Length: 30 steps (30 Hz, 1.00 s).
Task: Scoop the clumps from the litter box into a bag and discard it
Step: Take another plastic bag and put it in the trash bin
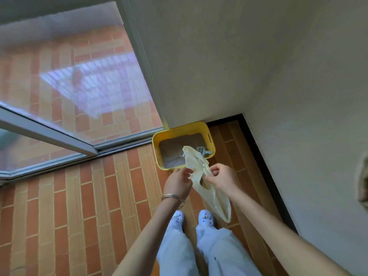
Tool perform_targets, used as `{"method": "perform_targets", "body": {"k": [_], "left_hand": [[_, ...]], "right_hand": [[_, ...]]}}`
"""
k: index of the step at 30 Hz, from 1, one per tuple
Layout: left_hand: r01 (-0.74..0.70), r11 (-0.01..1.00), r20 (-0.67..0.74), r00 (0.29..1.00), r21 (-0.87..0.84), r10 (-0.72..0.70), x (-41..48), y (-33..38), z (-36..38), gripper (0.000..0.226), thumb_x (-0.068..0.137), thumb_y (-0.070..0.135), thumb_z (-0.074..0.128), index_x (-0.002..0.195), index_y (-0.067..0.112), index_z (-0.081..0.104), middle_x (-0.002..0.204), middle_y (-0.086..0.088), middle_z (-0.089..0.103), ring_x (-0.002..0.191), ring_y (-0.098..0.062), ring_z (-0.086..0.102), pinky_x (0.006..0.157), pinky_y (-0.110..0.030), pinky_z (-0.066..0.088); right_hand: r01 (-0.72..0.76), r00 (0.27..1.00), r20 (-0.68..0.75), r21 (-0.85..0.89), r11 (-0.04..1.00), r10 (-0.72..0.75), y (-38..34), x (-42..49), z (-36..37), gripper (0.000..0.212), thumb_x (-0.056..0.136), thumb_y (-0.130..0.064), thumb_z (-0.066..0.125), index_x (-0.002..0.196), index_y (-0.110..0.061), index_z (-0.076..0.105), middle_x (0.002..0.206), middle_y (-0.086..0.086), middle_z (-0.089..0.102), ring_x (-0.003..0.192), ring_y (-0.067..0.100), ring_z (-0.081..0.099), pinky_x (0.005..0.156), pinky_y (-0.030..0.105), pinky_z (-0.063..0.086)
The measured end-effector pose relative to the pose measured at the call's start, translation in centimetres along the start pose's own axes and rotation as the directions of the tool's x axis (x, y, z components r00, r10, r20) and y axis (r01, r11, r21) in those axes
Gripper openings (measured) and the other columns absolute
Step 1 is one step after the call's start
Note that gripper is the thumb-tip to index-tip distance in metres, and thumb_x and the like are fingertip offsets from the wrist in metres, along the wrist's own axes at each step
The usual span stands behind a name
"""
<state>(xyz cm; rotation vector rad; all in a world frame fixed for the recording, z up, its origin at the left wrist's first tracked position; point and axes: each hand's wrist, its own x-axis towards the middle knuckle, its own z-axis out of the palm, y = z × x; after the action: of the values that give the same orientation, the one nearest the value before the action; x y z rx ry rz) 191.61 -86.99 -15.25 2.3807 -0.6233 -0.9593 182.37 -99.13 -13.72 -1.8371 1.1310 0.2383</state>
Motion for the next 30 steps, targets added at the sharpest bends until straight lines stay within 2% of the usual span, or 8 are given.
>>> {"method": "perform_targets", "body": {"k": [3, 6, 9, 12, 16, 23, 27, 30], "left_hand": [[-0.215, 0.905, 0.017, 0.974, 0.367, 0.224, -2.0, 1.0, -1.5, 0.029, 0.089, 0.025, 0.052, 0.118, 0.024, 0.058, 0.112, 0.0, 0.058, 0.099, -0.02, 0.054, 0.08, -0.03, 0.048], [-0.404, 0.741, 0.096, 0.901, 0.536, 0.422, -3.6, 1.5, -2.8, 0.032, 0.091, 0.029, 0.05, 0.122, 0.022, 0.055, 0.119, 0.0, 0.056, 0.107, -0.021, 0.05, 0.086, -0.029, 0.043], [-0.579, 0.514, 0.141, 0.739, 0.632, 0.659, -4.2, 1.6, -3.8, 0.03, 0.082, 0.032, 0.062, 0.108, 0.018, 0.064, 0.106, -0.002, 0.064, 0.096, -0.024, 0.06, 0.083, -0.035, 0.048], [-0.726, 0.308, 0.246, 0.548, 0.615, 0.8, -4.3, 1.4, -4.7, 0.036, 0.087, 0.039, 0.045, 0.11, 0.018, 0.063, 0.105, -0.002, 0.064, 0.097, -0.024, 0.06, 0.088, -0.037, 0.046], [-0.823, 0.126, 0.407, 0.4, 0.553, 0.821, -4.2, 1.0, -5.7, 0.046, 0.088, 0.041, 0.036, 0.116, 0.015, 0.062, 0.111, -0.007, 0.063, 0.105, -0.028, 0.058, 0.095, -0.044, 0.044], [-0.897, -0.018, 0.569, 0.264, 0.441, 0.779, -6.1, 3.4, -4.5, 0.047, 0.085, 0.041, 0.039, 0.118, 0.015, 0.061, 0.114, -0.005, 0.062, 0.108, -0.026, 0.056, 0.101, -0.046, 0.039], [-0.926, -0.103, 0.663, 0.18, 0.364, 0.727, -8.0, 5.5, -1.7, 0.051, 0.086, 0.041, 0.033, 0.119, 0.015, 0.06, 0.116, -0.005, 0.062, 0.111, -0.027, 0.056, 0.104, -0.048, 0.035], [-0.918, -0.208, 0.752, 0.131, 0.338, 0.645, -10.1, 6.9, 0.7, 0.054, 0.09, 0.043, 0.026, 0.13, 0.018, 0.05, 0.129, -0.003, 0.055, 0.122, -0.024, 0.047, 0.111, -0.047, 0.024]], "right_hand": [[0.043, 0.995, -0.089, -0.022, 0.999, -0.045, -0.6, -3.2, -1.6, 0.02, 0.073, -0.011, 0.066, 0.092, -0.009, 0.062, 0.081, 0.001, 0.064, 0.071, 0.014, 0.055, 0.051, 0.013, 0.036], [0.054, 0.983, -0.174, 0.001, 0.999, -0.053, -0.7, -6.0, -2.4, 0.021, 0.071, -0.004, 0.065, 0.092, -0.004, 0.063, 0.08, 0.005, 0.065, 0.066, 0.012, 0.054, 0.049, 0.01, 0.036], [0.03, 0.955, -0.295, 0.013, 0.999, -0.025, -0.6, -8.9, -2.9, 0.02, 0.071, -0.004, 0.062, 0.091, -0.005, 0.064, 0.083, 0.004, 0.063, 0.069, 0.013, 0.053, 0.052, 0.014, 0.036], [-0.045, 0.906, -0.42, 0.049, 0.998, 0.061, 0.1, -11.8, -2.9, 0.021, 0.074, -0.006, 0.062, 0.094, -0.007, 0.063, 0.089, 0.003, 0.062, 0.077, 0.016, 0.053, 0.06, 0.022, 0.036], [-0.148, 0.83, -0.531, 0.086, 0.985, 0.171, 2.0, -16.1, -2.2, 0.024, 0.076, -0.014, 0.068, 0.099, -0.011, 0.062, 0.091, 0.0, 0.064, 0.083, 0.018, 0.059, 0.067, 0.026, 0.043], [-0.318, 0.696, -0.603, 0.226, 0.921, 0.389, 6.0, -24.1, -0.3, 0.023, 0.078, -0.012, 0.066, 0.1, -0.014, 0.058, 0.093, -0.001, 0.063, 0.079, 0.016, 0.057, 0.055, 0.02, 0.036], [-0.425, 0.634, -0.604, 0.248, 0.871, 0.482, 8.6, -27.7, 0.0, 0.032, 0.077, -0.01, 0.066, 0.108, -0.008, 0.057, 0.105, 0.005, 0.061, 0.088, 0.016, 0.054, 0.067, 0.024, 0.035], [-0.479, 0.602, -0.598, 0.258, 0.839, 0.528, 10.7, -30.3, 0.3, 0.031, 0.077, -0.009, 0.064, 0.107, -0.006, 0.056, 0.106, 0.008, 0.06, 0.086, 0.018, 0.052, 0.066, 0.028, 0.039]]}}
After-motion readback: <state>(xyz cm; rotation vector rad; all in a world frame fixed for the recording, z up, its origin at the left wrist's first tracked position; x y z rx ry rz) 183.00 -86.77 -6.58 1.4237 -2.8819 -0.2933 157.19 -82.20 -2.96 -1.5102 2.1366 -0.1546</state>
